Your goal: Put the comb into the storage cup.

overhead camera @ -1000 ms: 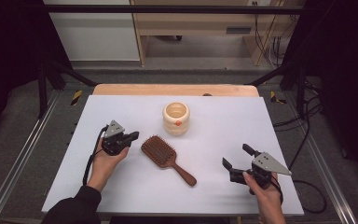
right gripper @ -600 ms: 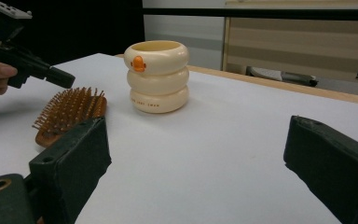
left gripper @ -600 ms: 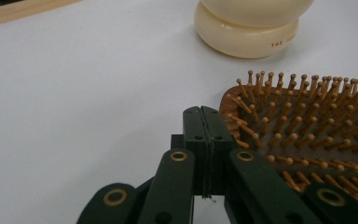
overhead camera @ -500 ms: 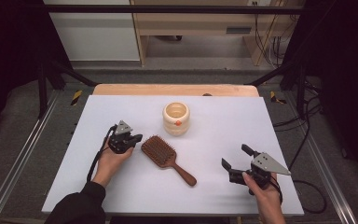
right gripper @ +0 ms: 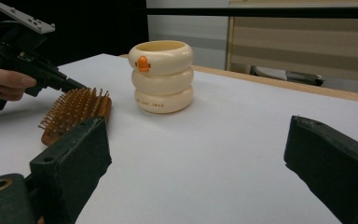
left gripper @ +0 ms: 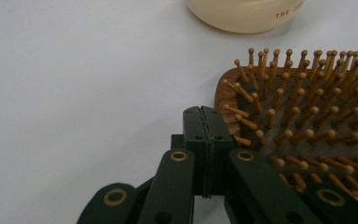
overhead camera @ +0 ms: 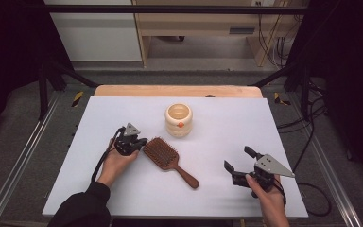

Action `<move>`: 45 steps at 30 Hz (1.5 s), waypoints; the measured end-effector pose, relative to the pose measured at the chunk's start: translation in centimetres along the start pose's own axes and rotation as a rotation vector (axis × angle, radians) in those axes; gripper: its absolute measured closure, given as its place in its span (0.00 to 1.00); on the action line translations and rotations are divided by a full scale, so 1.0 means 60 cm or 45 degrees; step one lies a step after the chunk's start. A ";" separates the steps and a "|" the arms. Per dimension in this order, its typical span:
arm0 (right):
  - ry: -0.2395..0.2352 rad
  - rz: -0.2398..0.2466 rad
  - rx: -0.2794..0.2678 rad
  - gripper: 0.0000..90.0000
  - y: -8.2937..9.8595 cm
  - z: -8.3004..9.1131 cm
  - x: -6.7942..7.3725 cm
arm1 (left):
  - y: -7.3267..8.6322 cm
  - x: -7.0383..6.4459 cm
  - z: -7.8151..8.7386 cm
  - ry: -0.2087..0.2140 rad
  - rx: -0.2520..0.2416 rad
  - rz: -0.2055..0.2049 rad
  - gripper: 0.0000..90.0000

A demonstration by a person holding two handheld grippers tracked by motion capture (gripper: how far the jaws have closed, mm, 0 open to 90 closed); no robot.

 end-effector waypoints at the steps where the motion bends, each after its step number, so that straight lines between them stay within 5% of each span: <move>1: -0.001 0.001 -0.001 0.08 0.000 0.000 0.000 | 0.000 0.000 0.000 -0.003 0.003 -0.003 1.00; 17: -0.015 0.003 0.019 0.08 0.002 -0.001 0.008 | 0.001 -0.020 0.001 0.016 0.029 -0.042 1.00; 45: -0.017 0.008 0.053 0.07 0.004 0.001 0.014 | -0.023 -0.137 -0.005 0.138 0.011 -0.165 1.00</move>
Point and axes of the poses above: each handheld gripper's, and its own axes: z roughly backward along the jaws, y roughly out of its underside, x roughly to its left, the point moved 9 cm from there along -z, roughly forward along the jaws, and after that the axes turned 6 degrees about -z, right-handed, at the moved point
